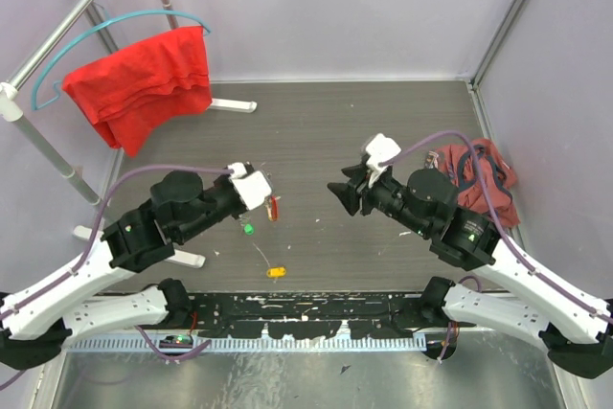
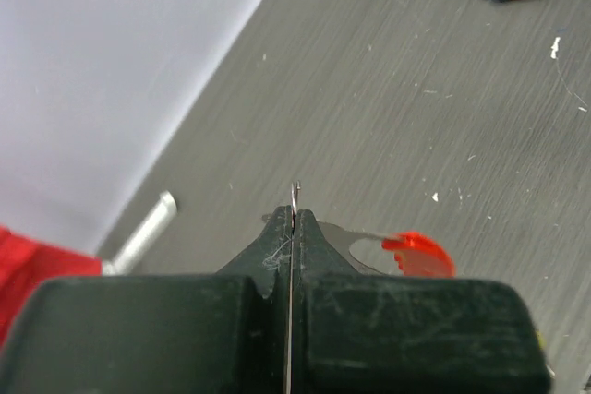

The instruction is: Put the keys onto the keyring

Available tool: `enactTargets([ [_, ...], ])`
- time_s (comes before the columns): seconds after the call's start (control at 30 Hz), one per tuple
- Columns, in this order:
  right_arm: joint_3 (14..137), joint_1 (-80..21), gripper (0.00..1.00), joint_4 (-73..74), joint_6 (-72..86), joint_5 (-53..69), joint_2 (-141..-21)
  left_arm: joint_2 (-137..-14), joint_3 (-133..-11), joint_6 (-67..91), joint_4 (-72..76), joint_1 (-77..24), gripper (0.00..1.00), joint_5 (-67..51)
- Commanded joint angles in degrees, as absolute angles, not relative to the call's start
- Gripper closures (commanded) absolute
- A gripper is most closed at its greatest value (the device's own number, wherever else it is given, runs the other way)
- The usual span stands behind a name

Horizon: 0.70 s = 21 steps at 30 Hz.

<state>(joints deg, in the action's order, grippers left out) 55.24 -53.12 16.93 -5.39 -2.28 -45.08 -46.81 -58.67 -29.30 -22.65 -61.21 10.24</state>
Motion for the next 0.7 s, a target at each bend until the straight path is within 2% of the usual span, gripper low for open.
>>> enactTargets([
  [0.0,56.56,-53.09,0.48,21.82,18.57,-19.25,-46.36,-45.74,-58.86,-14.74,-24.72,-56.14,1.00,12.27],
  [0.13,56.50,-53.09,0.47,29.71,30.88,-16.88,-52.15,-47.82,-60.12,-6.35,-29.54,-52.29,1.00,11.17],
  [0.23,51.46,-53.08,0.48,29.68,36.40,-14.58,-53.92,-50.86,-62.64,0.99,-36.18,-51.52,1.00,12.80],
  [0.43,39.40,-53.17,0.45,21.80,40.61,-9.59,-46.10,-56.63,-66.37,9.93,-48.68,-50.89,1.00,10.96],
  [0.67,36.07,-53.22,0.42,23.77,38.24,-7.28,-42.79,-64.90,-71.61,13.78,-57.39,-50.85,1.00,9.17],
])
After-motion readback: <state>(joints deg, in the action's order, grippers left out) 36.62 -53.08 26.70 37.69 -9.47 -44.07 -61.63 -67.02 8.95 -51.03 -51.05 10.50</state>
